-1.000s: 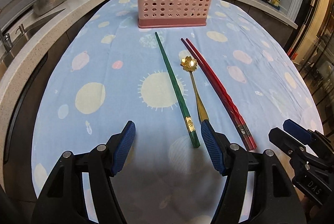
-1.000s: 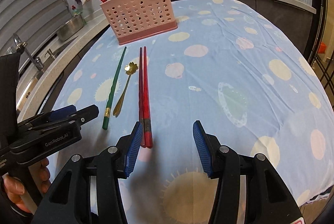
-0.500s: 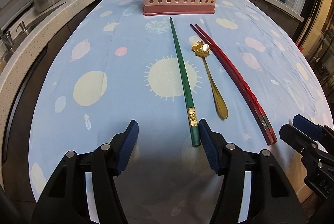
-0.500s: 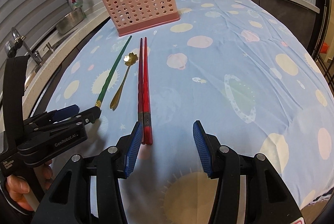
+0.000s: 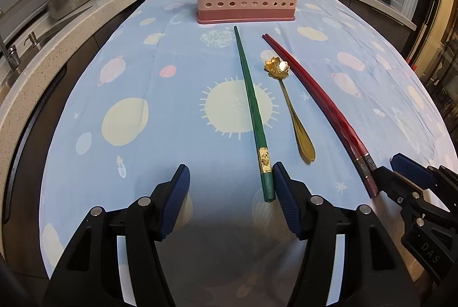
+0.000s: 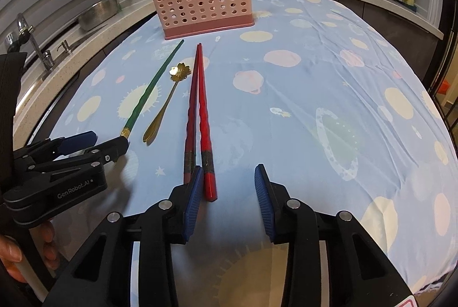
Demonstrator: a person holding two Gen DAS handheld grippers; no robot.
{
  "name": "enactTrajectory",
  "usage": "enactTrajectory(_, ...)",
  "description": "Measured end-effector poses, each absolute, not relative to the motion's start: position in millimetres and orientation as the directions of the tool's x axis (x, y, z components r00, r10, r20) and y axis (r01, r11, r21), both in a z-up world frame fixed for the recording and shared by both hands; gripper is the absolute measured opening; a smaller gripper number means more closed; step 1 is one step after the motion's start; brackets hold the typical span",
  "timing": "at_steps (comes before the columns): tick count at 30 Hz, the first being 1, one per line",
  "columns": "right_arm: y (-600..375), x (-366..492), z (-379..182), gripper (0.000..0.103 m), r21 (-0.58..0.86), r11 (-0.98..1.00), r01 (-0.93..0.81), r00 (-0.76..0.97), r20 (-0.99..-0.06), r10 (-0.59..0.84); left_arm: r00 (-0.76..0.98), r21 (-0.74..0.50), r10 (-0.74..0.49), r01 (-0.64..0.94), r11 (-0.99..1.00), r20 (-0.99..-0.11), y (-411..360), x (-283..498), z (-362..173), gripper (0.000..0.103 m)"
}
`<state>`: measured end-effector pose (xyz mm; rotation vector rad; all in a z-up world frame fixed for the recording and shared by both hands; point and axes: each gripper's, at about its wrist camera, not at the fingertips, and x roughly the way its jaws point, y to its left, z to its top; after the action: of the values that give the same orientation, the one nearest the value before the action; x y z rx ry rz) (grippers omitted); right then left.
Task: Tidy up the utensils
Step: 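Grasp the second green chopstick with the left tool while the right tool grasps a red chopstick, then lift the green and red chopsticks with both tools and carry them toward the caddy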
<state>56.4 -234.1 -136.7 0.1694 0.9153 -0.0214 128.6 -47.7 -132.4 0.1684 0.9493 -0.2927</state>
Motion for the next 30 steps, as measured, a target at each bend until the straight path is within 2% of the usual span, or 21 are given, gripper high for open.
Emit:
enactTrajectory(1, -234.6, 56.1, -137.6, 0.025, 0.126, 0.988, 0.092, 0.611, -0.790, 0.044, 0.547, 0.014, -0.173, 0.320, 0.947, -0.819, -47.6, 128.6, -132.5, 0.057)
enactTrajectory(12, -227.6, 57.7, -136.3, 0.025, 0.099, 0.993, 0.067, 0.613, -0.789, 0.037, 0.552, 0.005, -0.183, 0.320, 0.947, -0.813, -46.3, 127.5, -133.0, 0.057)
enactTrajectory(18, -224.9, 61.0, -137.3, 0.008, 0.104, 0.993, 0.051, 0.615, -0.787, 0.050, 0.555, 0.002, -0.183, 0.316, 0.949, -0.811, -44.5, 127.0, -132.4, 0.053)
enactTrajectory(21, -225.6, 60.6, -136.8, 0.008, 0.110, 0.992, 0.053, 0.615, -0.787, 0.054, 0.555, -0.008, -0.190, 0.313, 0.950, -0.810, -42.2, 127.8, -131.6, 0.045)
enactTrajectory(25, -225.5, 58.9, -135.5, 0.007, 0.123, 0.991, 0.055, 0.613, -0.787, 0.063, 0.546, -0.029, -0.210, 0.321, 0.947, -0.811, -39.9, 129.1, -129.5, 0.022)
enactTrajectory(26, -225.6, 58.1, -134.8, 0.007, 0.128, 0.990, 0.055, 0.613, -0.787, 0.067, 0.543, -0.031, -0.213, 0.323, 0.946, -0.812, -39.8, 129.2, -129.3, 0.014)
enactTrajectory(28, -225.0, 55.6, -131.8, 0.007, 0.134, 0.989, 0.055, 0.617, -0.783, 0.072, 0.534, -0.043, -0.223, 0.327, 0.944, -0.816, -38.4, 129.6, -128.5, 0.008)
enactTrajectory(30, -225.1, 52.0, -127.4, 0.007, 0.139, 0.989, 0.055, 0.623, -0.778, 0.074, 0.524, -0.056, -0.230, 0.327, 0.943, -0.820, -36.3, 129.1, -127.0, 0.008)
